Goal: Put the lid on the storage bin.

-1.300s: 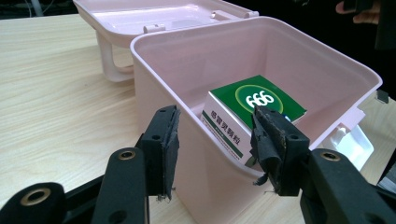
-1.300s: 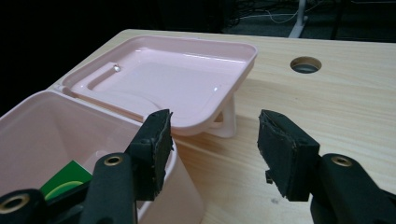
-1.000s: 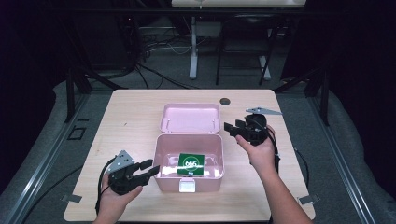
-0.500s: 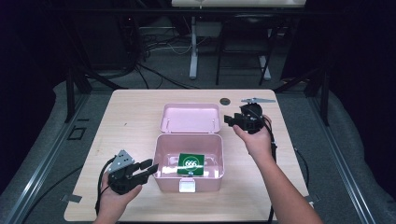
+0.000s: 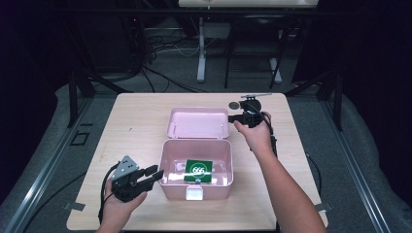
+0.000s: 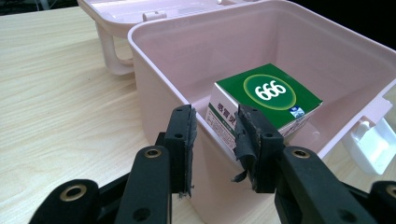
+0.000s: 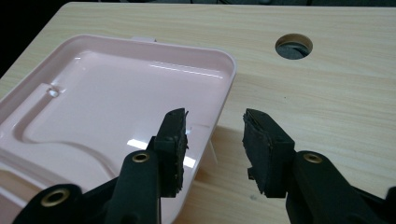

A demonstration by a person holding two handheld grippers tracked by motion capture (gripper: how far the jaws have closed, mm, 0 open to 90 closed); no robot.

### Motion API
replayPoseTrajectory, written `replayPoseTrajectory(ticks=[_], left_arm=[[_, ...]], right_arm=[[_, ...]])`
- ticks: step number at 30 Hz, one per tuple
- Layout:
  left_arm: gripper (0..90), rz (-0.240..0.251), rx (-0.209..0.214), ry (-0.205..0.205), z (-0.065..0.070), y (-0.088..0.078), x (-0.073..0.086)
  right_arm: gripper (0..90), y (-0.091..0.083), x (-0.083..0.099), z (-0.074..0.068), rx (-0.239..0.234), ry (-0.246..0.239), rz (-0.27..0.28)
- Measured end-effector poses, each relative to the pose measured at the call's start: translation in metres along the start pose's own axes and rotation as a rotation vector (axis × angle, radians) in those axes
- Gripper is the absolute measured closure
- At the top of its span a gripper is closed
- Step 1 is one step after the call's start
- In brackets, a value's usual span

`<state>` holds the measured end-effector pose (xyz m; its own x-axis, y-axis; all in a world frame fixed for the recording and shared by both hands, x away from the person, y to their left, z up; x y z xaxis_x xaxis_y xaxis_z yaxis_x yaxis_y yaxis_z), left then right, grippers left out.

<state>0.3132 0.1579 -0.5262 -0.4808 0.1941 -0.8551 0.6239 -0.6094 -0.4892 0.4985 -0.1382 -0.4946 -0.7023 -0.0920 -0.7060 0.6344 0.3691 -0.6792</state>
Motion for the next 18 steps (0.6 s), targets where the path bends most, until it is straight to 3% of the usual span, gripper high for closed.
replayPoseTrajectory(ticks=[4, 13, 18], left_arm=[[66.9, -0.004, 0.009, -0.007, 0.000, 0.000, 0.000], [64.7, 0.000, 0.025, -0.010, 0.000, 0.000, 0.002], [64.4, 0.009, 0.034, -0.004, 0.001, 0.000, 0.002]], right_arm=[[60.6, 0.011, -0.003, -0.001, 0.014, 0.016, -0.025], [68.8, 0.030, -0.006, -0.006, 0.055, -0.008, -0.089], [69.6, 0.038, -0.009, -0.003, 0.073, 0.022, -0.104]])
Point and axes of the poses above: each handheld gripper's, and its own axes: y roughly forward along the jaws, x roughly out of its underside, z roughly to its right, the point moved 7 cm from there along y, roughly forward along the jaws, and after that the axes turned 3 degrees about -y, right-handed, at the moved point
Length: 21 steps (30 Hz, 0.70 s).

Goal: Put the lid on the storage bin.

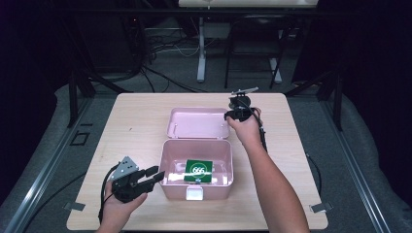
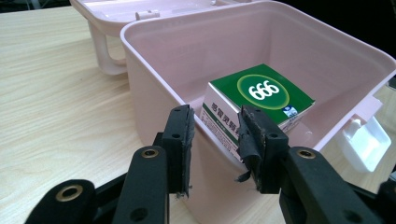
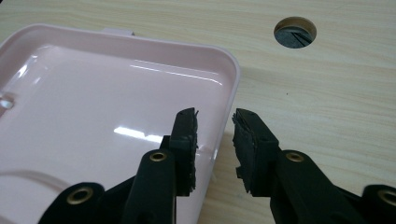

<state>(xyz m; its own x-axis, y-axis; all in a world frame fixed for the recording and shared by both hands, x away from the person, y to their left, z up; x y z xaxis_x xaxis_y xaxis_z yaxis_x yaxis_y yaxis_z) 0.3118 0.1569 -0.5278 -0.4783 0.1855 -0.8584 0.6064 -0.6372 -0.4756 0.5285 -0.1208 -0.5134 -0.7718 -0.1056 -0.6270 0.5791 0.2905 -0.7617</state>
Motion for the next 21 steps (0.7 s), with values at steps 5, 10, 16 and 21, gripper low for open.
replayPoseTrajectory(ticks=[5, 10, 16, 21], left_arm=[[64.4, -0.001, 0.002, 0.001, 0.000, 0.000, 0.000], [66.0, -0.001, 0.004, 0.003, 0.000, -0.001, 0.000], [67.2, 0.000, 0.001, 0.002, 0.000, -0.001, -0.001], [68.5, 0.000, 0.003, 0.003, 0.000, -0.002, -0.001]], right_arm=[[70.6, 0.008, 0.000, 0.005, 0.017, 0.018, -0.014], [73.5, 0.017, 0.001, 0.010, 0.007, 0.049, -0.028], [75.0, 0.024, 0.000, 0.009, 0.010, 0.062, -0.038], [76.0, 0.027, -0.002, 0.007, 0.013, 0.064, -0.039]])
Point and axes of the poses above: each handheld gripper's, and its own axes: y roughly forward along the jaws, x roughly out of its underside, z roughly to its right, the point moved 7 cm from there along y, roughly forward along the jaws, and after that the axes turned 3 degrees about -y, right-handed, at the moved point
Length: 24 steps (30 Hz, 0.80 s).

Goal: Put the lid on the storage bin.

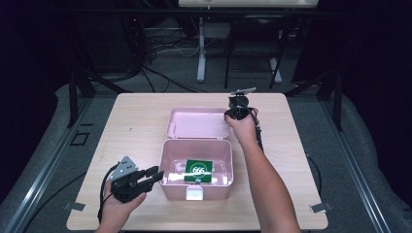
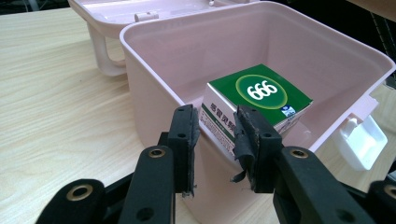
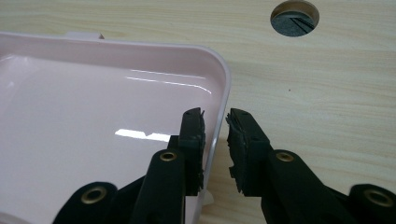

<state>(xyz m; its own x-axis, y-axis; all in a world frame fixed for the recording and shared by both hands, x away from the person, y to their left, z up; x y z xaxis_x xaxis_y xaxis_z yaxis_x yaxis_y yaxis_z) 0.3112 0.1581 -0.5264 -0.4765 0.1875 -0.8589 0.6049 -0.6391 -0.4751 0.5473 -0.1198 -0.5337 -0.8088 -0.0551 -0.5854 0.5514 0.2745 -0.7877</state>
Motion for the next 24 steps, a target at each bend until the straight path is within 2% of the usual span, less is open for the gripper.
replayPoseTrajectory(ticks=[9, 21, 24], left_arm=[[68.8, 0.001, 0.001, -0.002, -0.0001, 0.0000, 0.0001], [69.1, 0.004, -0.003, -0.003, -0.0001, 0.0003, 0.0001], [69.3, 0.004, -0.003, -0.003, -0.0001, 0.0004, 0.0000]], right_arm=[[81.1, 0.0034, 0.0005, -0.0017, 0.010, 0.003, -0.014], [83.0, 0.0004, 0.0001, -0.0023, 0.018, 0.015, -0.013], [83.5, -0.0010, -0.0004, -0.0022, 0.011, 0.031, -0.009]])
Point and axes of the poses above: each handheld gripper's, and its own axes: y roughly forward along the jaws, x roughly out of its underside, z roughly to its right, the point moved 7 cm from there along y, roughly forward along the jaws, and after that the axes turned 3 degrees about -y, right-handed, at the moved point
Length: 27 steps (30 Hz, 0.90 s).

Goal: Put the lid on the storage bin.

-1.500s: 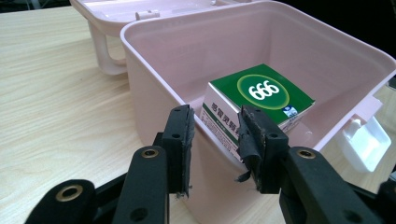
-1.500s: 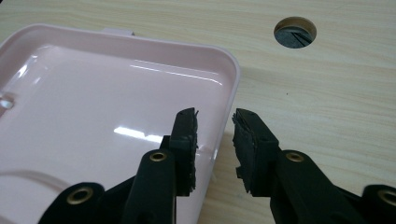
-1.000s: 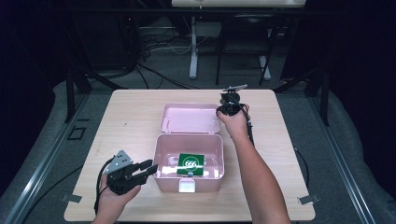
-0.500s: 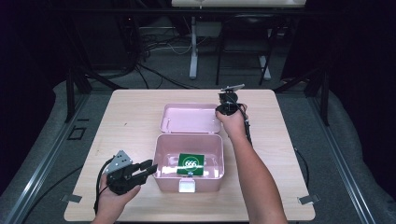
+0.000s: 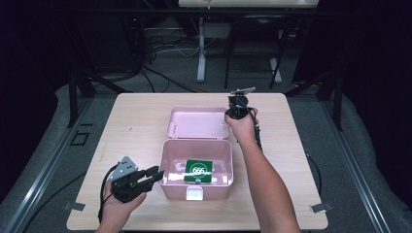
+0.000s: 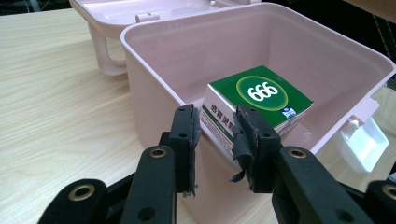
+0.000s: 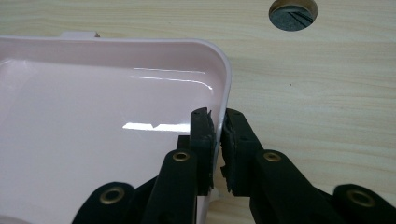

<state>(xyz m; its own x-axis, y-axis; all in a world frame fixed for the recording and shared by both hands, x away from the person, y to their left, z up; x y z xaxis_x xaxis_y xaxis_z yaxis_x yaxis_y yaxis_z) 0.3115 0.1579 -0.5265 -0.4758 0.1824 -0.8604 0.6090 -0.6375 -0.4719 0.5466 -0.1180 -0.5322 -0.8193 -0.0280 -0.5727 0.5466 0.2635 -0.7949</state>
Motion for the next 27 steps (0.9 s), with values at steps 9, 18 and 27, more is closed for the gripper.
replayPoseTrajectory(ticks=[9, 18, 27], left_arm=[[70.4, 0.002, -0.002, 0.001, 0.000, 0.000, 0.000], [70.7, 0.005, -0.003, 0.003, 0.000, 0.001, -0.001], [70.8, -0.002, -0.006, 0.005, 0.000, 0.001, 0.000]], right_arm=[[84.6, -0.010, -0.003, -0.002, 0.007, 0.001, 0.031], [85.4, -0.021, -0.007, -0.002, -0.011, 0.016, 0.077], [86.6, -0.040, -0.012, -0.007, -0.021, -0.002, 0.150]])
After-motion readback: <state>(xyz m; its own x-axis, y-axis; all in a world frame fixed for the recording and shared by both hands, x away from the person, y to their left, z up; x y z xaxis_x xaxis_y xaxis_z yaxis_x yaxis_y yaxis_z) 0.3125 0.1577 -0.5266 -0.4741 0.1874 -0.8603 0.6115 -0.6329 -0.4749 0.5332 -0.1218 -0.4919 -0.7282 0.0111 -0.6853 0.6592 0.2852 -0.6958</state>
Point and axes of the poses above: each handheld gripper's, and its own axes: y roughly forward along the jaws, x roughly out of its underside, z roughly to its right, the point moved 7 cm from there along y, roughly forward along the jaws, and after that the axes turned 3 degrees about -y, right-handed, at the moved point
